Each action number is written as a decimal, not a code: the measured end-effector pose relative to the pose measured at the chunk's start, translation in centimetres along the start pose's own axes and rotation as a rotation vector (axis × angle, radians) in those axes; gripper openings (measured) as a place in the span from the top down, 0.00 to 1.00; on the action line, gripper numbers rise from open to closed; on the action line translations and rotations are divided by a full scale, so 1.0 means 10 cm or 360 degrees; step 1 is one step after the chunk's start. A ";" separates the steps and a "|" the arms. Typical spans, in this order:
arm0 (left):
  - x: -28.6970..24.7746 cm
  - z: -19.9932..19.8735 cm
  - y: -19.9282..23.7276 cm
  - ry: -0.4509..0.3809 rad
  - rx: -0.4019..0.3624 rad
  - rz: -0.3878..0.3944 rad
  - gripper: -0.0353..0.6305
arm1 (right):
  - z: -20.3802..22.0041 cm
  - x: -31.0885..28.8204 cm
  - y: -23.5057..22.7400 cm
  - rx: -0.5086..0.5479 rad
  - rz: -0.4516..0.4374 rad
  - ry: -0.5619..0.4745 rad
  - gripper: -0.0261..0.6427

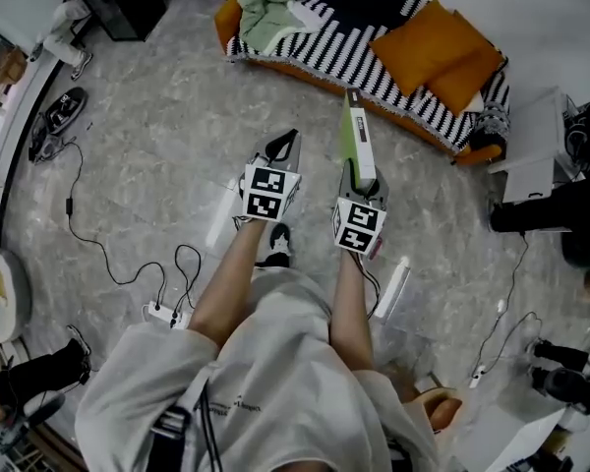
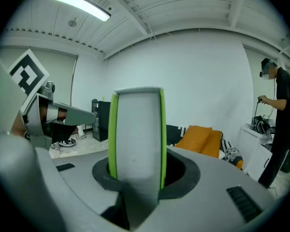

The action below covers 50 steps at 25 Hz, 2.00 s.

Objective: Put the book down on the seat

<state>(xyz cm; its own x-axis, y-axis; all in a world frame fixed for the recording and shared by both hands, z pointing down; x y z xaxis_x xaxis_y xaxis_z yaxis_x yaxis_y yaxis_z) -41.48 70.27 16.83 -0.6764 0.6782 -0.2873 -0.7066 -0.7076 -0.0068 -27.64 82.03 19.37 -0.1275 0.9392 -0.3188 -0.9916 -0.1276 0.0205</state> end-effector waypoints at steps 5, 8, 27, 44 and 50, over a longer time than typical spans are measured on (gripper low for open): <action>-0.41 -0.14 0.26 -0.0018 0.0059 -0.0021 0.93 | -0.15 -0.37 -0.13 0.0050 -0.0009 -0.0001 0.75; -0.61 -0.23 0.36 -0.0009 0.0040 -0.0030 0.93 | -0.24 -0.50 -0.26 0.0000 0.0003 -0.0034 0.75; -2.15 -0.66 0.34 0.0038 -0.0050 -0.0038 0.93 | -0.60 -1.89 -1.29 -0.0105 -0.0101 -0.0043 0.76; -3.42 -1.14 0.11 0.0062 -0.0097 -0.0154 0.93 | -1.13 -3.07 -2.23 0.0038 -0.0295 -0.0133 0.76; -3.63 -1.11 0.14 0.0131 -0.0104 -0.0258 0.93 | -1.07 -3.34 -2.24 0.0098 -0.0451 -0.0099 0.76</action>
<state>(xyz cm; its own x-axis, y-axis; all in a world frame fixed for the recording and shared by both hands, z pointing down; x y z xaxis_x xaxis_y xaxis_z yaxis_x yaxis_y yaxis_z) -15.63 42.47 16.61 -0.5334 0.7677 -0.3550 -0.7882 -0.6035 -0.1207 -0.93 50.14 19.42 0.1555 0.9527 -0.2613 -0.9871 0.1603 -0.0029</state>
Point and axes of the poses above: the fingertips, and each gripper's own axes: x backward along the fingers, y to its left, z out of its underside, the point moved 6 cm from there along x, backward along the fingers, and after that the axes turned 10 degrees about -z, right-handed, at the moved point
